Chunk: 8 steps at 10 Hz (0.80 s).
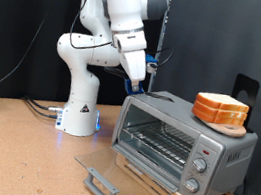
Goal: Make a piece of toast with the oven
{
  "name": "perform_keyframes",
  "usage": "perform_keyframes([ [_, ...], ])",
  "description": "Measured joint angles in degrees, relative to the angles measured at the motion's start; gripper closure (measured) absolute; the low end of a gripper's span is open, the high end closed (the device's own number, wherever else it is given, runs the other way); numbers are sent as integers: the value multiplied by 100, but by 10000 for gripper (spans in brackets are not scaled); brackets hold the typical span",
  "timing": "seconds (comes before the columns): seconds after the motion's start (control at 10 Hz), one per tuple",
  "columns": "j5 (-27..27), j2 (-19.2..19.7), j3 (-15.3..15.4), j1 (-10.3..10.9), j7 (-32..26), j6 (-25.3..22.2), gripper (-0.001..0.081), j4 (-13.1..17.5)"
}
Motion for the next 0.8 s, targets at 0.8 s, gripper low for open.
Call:
perform_keyframes([
  [0.8, 391, 284, 354, 159, 197, 181, 407, 302],
])
